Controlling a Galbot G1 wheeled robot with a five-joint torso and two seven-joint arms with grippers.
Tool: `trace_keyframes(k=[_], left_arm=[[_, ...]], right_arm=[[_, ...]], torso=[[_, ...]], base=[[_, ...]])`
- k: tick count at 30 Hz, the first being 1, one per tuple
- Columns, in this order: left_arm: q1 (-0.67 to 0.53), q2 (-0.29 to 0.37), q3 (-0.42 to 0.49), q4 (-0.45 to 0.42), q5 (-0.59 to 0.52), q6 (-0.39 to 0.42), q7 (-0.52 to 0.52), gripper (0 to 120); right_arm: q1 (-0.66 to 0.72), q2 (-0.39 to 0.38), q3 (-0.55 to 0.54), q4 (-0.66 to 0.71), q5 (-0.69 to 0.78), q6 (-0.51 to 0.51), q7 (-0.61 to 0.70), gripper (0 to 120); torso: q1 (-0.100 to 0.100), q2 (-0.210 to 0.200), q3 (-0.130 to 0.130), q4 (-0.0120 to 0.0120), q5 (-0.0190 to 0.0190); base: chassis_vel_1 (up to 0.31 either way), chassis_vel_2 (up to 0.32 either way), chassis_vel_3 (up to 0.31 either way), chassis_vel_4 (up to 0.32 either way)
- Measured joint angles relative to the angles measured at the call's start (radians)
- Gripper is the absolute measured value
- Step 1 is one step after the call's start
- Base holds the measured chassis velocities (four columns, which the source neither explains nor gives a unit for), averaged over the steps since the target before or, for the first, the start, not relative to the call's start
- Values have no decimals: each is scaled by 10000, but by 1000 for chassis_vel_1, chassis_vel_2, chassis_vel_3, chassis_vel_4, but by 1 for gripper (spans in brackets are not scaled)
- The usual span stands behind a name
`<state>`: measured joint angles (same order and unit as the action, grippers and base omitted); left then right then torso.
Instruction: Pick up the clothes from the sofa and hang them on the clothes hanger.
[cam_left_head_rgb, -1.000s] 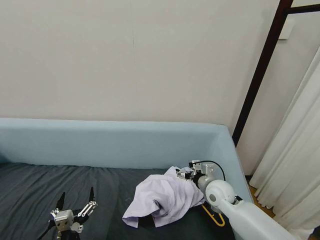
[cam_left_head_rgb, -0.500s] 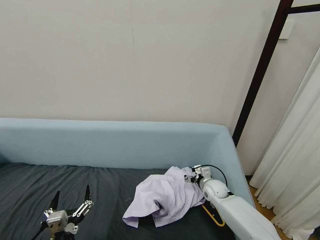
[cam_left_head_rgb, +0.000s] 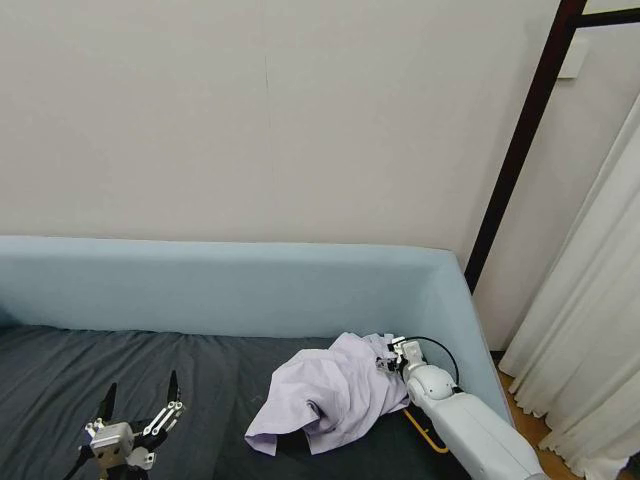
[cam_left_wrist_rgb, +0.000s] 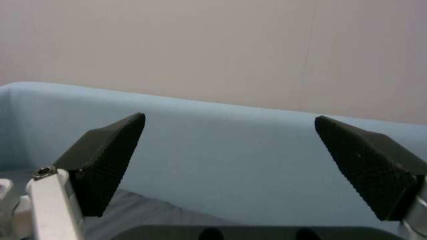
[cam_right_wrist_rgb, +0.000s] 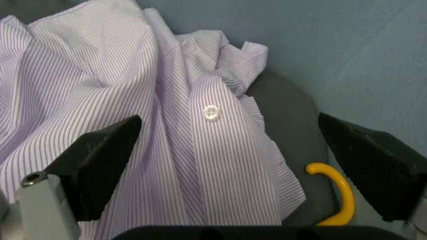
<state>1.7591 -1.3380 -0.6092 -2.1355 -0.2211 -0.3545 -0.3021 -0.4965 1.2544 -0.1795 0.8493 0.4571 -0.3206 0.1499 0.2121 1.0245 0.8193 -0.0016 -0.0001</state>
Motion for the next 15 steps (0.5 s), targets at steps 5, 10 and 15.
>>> trace_keyframes(k=[5,10,15], left_arm=[[9,-1,-14,-15,0,0,-15,100],[-8,-33,0,5,0,-1,-28,100],[-29,-71,43,23,1,-6,-38,100]], right_arm=[[15,304,80,-438,-957,80,-20,100],[6,421,89,-687,-1745,129,81,84],[-26,403,65,-698,-1857,151,177,67]], torso=[[0,0,0,2,0],[0,0,0,0,0],[-1,0,0,0,0]], base=[[0,0,0,0],[0,0,0,0],[0,0,0,0]])
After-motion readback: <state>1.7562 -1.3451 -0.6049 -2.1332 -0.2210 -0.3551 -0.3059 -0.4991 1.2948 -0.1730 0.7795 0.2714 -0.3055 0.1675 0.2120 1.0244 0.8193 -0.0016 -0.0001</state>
